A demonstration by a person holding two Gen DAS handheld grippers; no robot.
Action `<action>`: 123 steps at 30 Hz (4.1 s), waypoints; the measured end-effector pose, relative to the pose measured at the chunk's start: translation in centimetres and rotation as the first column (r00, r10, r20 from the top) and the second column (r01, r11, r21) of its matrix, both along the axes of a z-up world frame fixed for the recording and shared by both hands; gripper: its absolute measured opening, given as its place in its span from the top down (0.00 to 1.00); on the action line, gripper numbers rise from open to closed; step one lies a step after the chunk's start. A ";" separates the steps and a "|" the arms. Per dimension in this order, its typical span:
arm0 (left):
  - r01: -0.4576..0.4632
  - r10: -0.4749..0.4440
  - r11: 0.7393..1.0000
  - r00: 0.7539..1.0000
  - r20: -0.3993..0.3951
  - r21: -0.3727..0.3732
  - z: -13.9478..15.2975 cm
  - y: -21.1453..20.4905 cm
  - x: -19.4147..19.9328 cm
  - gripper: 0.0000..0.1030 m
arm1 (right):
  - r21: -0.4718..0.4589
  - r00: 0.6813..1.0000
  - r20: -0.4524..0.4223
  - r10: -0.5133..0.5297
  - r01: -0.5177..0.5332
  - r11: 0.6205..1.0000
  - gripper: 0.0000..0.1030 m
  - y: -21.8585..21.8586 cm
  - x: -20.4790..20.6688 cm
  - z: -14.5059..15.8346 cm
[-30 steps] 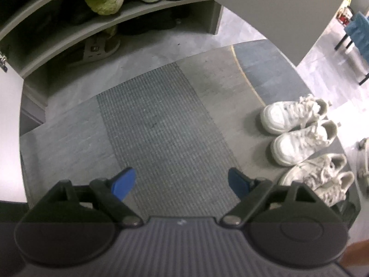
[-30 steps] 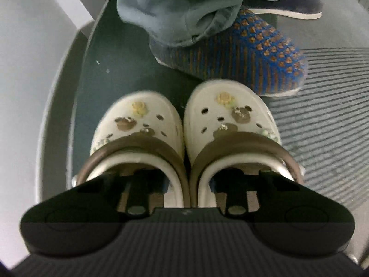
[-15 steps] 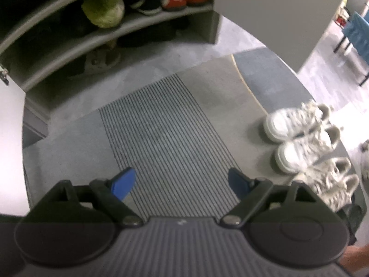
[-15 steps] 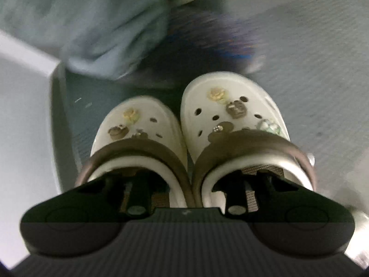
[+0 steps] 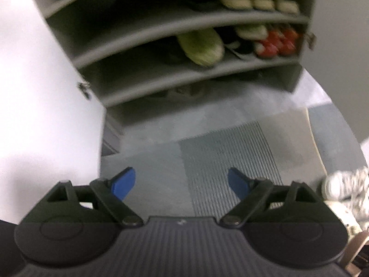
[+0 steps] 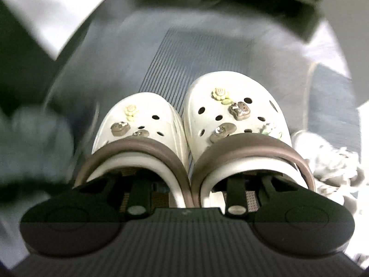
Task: Organize scattered shoes
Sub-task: 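Grasp both cream clogs by their brown heel straps with the right tool and lift, then carry the clogs onto the cabinet shelf and open the right tool, then withdraw the right tool and move it to the white sneakers on the mat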
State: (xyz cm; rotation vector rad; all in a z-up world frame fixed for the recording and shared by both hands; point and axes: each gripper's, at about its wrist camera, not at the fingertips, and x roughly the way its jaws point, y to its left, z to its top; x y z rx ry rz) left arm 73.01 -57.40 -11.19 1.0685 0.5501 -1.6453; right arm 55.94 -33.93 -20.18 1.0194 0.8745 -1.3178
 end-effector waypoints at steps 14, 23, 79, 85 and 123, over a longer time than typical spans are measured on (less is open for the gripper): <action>-0.050 0.048 0.995 0.999 -0.024 -0.082 8.1 -1.8 6.9 0.12 | -0.343 0.908 0.199 -0.369 0.417 0.842 0.68 -14.2 2.2 14.7; -0.108 0.103 0.993 0.990 -0.099 -0.051 10.2 -4.0 8.5 0.13 | -0.574 0.948 0.064 -0.312 0.290 0.766 0.69 -32.2 -1.3 22.0; -0.094 0.102 0.992 0.990 -0.100 0.082 9.1 -5.5 10.9 0.14 | -0.671 0.953 -0.135 -0.271 0.113 0.732 0.63 -50.6 -3.7 24.2; -0.079 0.082 0.995 0.996 -0.037 0.059 8.5 -4.7 11.9 0.13 | -0.695 0.957 -0.211 -0.199 -0.004 0.719 0.65 -40.8 -1.2 24.8; 0.325 -0.345 0.937 0.914 -0.212 -0.126 -5.7 -5.4 -14.2 0.09 | -0.306 0.016 0.057 -0.998 0.952 -0.002 0.27 2.7 -23.2 -15.9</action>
